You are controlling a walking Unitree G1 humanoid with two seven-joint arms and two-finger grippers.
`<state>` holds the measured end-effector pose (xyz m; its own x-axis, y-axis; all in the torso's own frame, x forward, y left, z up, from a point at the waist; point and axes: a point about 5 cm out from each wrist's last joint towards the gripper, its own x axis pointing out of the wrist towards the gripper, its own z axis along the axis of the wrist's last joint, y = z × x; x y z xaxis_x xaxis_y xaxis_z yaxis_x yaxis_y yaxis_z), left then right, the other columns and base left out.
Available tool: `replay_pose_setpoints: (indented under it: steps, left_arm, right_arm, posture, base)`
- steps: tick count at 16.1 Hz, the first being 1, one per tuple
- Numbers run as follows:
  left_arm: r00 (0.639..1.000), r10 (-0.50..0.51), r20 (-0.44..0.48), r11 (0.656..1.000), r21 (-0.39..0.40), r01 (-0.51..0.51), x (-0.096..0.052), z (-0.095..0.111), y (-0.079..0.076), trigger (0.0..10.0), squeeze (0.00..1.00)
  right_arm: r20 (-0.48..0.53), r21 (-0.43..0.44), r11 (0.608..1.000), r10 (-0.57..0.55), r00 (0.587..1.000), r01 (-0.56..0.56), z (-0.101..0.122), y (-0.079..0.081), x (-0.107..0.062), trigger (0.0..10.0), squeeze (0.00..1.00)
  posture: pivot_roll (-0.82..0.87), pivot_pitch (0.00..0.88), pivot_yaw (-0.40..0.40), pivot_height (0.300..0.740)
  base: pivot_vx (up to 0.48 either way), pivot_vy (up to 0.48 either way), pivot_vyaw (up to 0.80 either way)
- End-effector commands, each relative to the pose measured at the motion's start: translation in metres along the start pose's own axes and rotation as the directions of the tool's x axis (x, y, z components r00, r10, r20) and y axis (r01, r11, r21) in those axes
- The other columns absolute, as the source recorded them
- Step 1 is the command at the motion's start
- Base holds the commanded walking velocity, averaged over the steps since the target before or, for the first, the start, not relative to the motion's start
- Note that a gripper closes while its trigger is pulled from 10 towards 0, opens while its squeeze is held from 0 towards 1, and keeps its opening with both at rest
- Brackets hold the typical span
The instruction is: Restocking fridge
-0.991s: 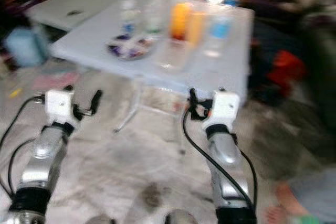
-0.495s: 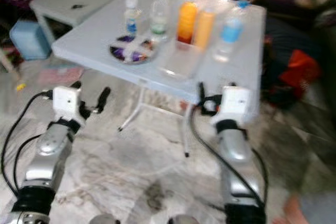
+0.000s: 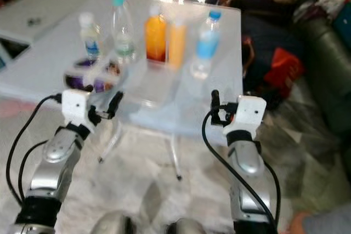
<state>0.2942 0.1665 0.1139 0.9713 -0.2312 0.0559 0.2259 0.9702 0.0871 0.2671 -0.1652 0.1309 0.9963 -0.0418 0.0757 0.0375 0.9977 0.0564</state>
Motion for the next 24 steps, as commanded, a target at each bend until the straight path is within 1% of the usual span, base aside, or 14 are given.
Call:
replay_pose_setpoints:
  steps: [1, 2, 5, 7, 9, 10, 15, 18, 20, 24]
  left_arm:
    - [1.000, 0.017, 0.012, 1.000, 0.009, -0.017, -0.001, 0.002, 0.004, 10.0, 0.00]
    - [0.999, 0.033, 0.026, 0.999, 0.007, -0.034, -0.001, 0.005, 0.008, 10.0, 0.00]
    - [0.998, 0.059, 0.039, 0.998, 0.004, -0.059, -0.001, 0.007, 0.013, 10.0, 0.00]
    - [0.996, 0.075, 0.047, 0.997, 0.005, -0.075, 0.000, 0.008, 0.015, 10.0, 0.00]
    - [0.996, 0.081, 0.047, 0.997, -0.004, -0.081, 0.001, 0.009, 0.015, 10.0, 0.00]
    - [0.996, 0.077, 0.051, 0.997, -0.007, -0.077, 0.002, 0.011, 0.016, 10.0, 0.00]
    - [0.995, 0.073, 0.063, 0.997, -0.011, -0.072, 0.004, 0.015, 0.017, 10.0, 0.00]
    - [0.995, 0.052, 0.082, 0.999, -0.015, -0.050, 0.007, 0.018, 0.014, 10.0, 0.00]
    - [0.995, 0.041, 0.088, 0.999, -0.018, -0.040, 0.009, 0.020, 0.012, 10.0, 0.00]
    - [0.997, 0.034, 0.071, 0.999, -0.022, -0.033, 0.006, 0.016, 0.008, 10.0, 0.00]
  right_arm:
    - [0.001, 0.003, 1.000, 0.013, 1.000, -0.013, 0.001, 0.003, 0.000, 10.0, 0.00]
    - [0.002, 0.000, 1.000, 0.010, 1.000, -0.010, 0.000, 0.003, 0.000, 10.0, 0.00]
    - [0.004, 0.007, 1.000, 0.013, 1.000, -0.013, 0.000, 0.003, 0.001, 10.0, 0.00]
    - [0.009, 0.044, 0.997, 0.063, 0.998, -0.063, 0.001, 0.008, 0.003, 10.0, 0.00]
    - [0.017, 0.056, 0.993, 0.100, 0.995, -0.101, 0.003, 0.012, 0.006, 10.0, 0.00]
    - [0.021, 0.061, 0.992, 0.105, 0.994, -0.106, 0.004, 0.012, 0.010, 10.0, 0.00]
    - [0.025, 0.052, 0.994, 0.095, 0.995, -0.096, 0.002, 0.012, 0.006, 10.0, 0.00]
    - [0.038, 0.031, 0.995, 0.091, 0.995, -0.092, 0.004, 0.012, 0.006, 10.0, 0.00]
    - [0.043, 0.023, 0.997, 0.079, 0.996, -0.080, 0.004, 0.010, 0.005, 10.0, 0.00]
    - [0.028, 0.021, 0.998, 0.056, 0.998, -0.057, 0.001, 0.006, 0.004, 10.0, 0.00]
  posture:
    - [-0.07, 0.107, -0.033, 0.740]
    - [-0.07, 0.101, -0.031, 0.740]
    - [-0.07, 0.096, -0.033, 0.740]
    - [-0.06, 0.091, -0.034, 0.740]
    - [-0.06, 0.091, -0.033, 0.740]
    - [-0.05, 0.088, -0.035, 0.740]
    - [-0.05, 0.087, -0.030, 0.740]
    - [-0.06, 0.085, -0.030, 0.740]
    - [-0.06, 0.086, -0.031, 0.740]
    - [-0.06, 0.090, -0.034, 0.740]
  base:
    - [0.000, 0.000, 0.00]
    - [0.000, 0.000, 0.00]
    - [0.000, 0.000, 0.00]
    - [0.000, 0.000, 0.00]
    - [0.000, 0.000, 0.00]
    - [0.000, 0.458, 0.00]
    - [0.000, 0.449, 0.00]
    - [0.000, 0.447, 0.00]
    - [0.000, 0.000, 0.00]
    - [0.000, 0.000, 0.00]
